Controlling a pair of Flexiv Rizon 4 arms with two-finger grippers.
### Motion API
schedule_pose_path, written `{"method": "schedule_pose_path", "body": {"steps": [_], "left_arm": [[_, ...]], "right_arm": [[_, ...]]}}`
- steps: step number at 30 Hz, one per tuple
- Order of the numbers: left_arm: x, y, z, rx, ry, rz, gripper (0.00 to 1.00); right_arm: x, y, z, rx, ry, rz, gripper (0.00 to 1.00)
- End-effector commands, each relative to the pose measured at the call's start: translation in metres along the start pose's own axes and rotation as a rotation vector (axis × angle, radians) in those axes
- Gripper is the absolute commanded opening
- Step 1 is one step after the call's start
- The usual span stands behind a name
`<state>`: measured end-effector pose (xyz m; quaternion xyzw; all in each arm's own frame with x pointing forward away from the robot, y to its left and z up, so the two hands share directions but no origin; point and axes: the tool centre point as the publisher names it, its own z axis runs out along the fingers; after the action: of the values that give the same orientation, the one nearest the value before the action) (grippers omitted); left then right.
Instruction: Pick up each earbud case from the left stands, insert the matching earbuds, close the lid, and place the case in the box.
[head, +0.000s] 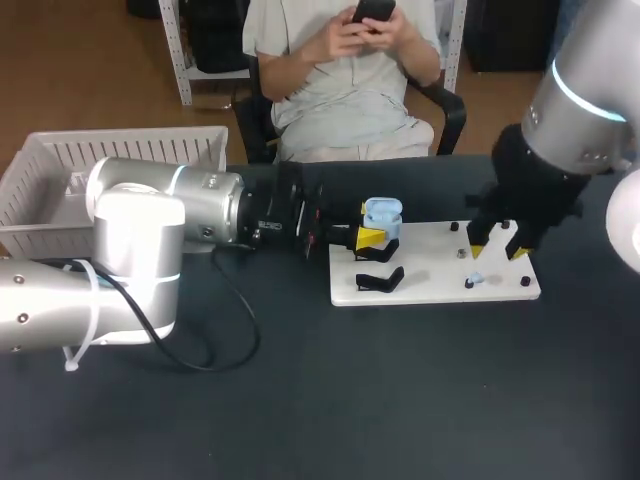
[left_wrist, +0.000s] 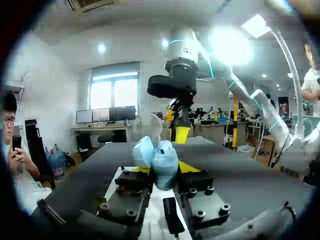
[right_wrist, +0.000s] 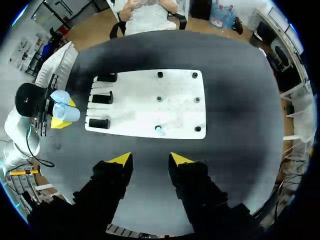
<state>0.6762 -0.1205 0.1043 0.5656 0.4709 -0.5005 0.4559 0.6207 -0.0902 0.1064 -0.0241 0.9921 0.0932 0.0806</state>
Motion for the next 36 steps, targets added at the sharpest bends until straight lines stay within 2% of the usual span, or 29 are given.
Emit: {"method": "schedule_pose_path", "body": {"steps": [1,16,36], "left_arm": [[0.0,0.0,0.0,-0.003,0.001,0.001,0.0],[0.0,0.0,0.0,-0.003,0.001,0.001,0.0],[0.0,0.0,0.0,-0.003,0.001,0.001,0.0]], "right_arm": [[-0.001,-0.001,0.017,0.012,0.002,-0.005,0.42],[-0.008,-0.013,0.056,0.065,0.053,0.025,0.38],[-0.019,-0.016,0.072,0.086,0.075,0.033,0.36]]}}
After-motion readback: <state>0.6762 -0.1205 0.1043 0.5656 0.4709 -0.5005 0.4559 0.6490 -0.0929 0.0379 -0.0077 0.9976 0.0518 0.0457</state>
